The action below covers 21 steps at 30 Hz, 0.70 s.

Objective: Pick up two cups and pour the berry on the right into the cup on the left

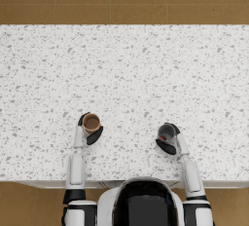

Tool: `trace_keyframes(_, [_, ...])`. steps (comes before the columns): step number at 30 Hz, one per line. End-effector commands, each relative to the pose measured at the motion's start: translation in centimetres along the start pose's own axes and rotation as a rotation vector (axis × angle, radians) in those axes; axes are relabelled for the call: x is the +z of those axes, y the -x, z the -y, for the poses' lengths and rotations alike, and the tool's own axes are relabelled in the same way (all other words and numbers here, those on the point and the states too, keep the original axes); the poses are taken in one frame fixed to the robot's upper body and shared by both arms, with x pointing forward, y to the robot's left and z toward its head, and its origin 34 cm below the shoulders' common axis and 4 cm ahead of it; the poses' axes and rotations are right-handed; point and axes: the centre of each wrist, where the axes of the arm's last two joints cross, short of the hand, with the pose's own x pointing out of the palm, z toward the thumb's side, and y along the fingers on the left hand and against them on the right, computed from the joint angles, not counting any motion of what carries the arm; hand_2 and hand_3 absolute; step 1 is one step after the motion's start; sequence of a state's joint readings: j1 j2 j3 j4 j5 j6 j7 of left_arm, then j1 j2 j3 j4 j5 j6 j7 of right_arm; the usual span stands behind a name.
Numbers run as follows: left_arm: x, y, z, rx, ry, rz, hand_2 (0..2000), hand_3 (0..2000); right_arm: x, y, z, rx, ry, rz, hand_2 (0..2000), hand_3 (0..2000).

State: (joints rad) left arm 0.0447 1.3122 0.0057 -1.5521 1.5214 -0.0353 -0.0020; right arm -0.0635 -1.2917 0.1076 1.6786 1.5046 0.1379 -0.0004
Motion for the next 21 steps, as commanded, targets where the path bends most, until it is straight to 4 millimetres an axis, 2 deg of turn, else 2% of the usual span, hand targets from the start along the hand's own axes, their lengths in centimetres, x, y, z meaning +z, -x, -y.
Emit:
trace_keyframes(1, [2.5,-1.4,-0.9,-0.047,-0.094,0.006,2000,1280,3.0,0.0,1.6,-0.008,0.12,-0.001,2000,1280])
trace_keyframes(4, [3.7,-2.7,-1.1,-0.087,-0.14,0.015,2000,1280,4.2,-0.1,3.1,-0.014,0.168,0.011,2000,1280])
trace_keyframes(8, [4.3,-4.2,-1.5,-0.132,-0.161,0.029,2000,1280,5.8,0.0,5.6,-0.028,0.224,0.03,2000,1280])
trace_keyframes(13, [5.5,-6.1,-2.0,-0.185,-0.202,0.049,2000,1280,9.1,0.0,9.1,-0.038,0.322,0.053,2000,1280])
trace_keyframes(15, [6.0,-6.3,-2.2,-0.187,-0.217,0.056,2000,1280,10.3,-0.3,10.0,-0.046,0.347,-0.004,2000,1280])
trace_keyframes(21, [7.6,-7.2,-3.0,-0.182,-0.284,-0.088,2000,1280,13.3,-1.1,12.3,-0.061,0.403,-0.182,2000,1280])
